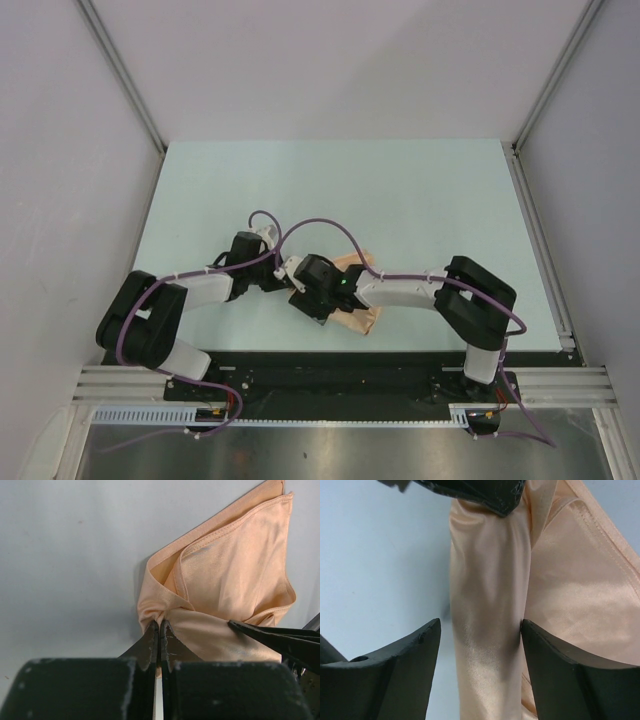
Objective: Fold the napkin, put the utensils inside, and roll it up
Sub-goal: Roll the napkin with the utensil
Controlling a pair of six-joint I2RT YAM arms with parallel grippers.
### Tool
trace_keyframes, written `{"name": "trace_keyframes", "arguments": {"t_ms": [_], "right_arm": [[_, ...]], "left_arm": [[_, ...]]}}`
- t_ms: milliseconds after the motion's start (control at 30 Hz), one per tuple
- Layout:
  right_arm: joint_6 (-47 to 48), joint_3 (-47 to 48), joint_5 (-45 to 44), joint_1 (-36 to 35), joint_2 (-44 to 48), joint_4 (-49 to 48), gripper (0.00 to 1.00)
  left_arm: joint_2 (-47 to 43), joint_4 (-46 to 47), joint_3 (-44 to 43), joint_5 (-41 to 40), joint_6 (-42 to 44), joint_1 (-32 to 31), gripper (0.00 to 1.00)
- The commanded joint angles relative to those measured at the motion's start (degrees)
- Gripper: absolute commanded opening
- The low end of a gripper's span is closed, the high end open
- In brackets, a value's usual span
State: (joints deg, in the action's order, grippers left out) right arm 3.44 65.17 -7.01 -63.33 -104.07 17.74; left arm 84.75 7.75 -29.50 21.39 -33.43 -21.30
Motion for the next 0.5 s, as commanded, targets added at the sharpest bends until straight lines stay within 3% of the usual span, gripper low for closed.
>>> {"name": "trace_keyframes", "arguments": {"t_ms": [0,200,333,467], "right_arm": [[-0.4,-0.2,-0.6,0.8,-1.3,-1.3,0.66],[-6.1,-3.0,14.3,5.7,-1.7,-1.2,0.35],[-8.1,-5.7,28.7,10.0,-1.8,-3.2,0.23],[-10.2,-7.9,39.9,13.7,-3.3,-6.5,0.2]], "left_arm": [[1.6,-1.5,-0.6,-4.7,2.2,0.0,0.0],[-0.5,0.7,-0.5,-3.0,1.1,0.0,0.04],[-3.7,0.1,-0.5,-5.6,0.4,0.0,0.3],[-8.6,0.0,0.8,-9.3,-0.7,0.3,0.5]]}}
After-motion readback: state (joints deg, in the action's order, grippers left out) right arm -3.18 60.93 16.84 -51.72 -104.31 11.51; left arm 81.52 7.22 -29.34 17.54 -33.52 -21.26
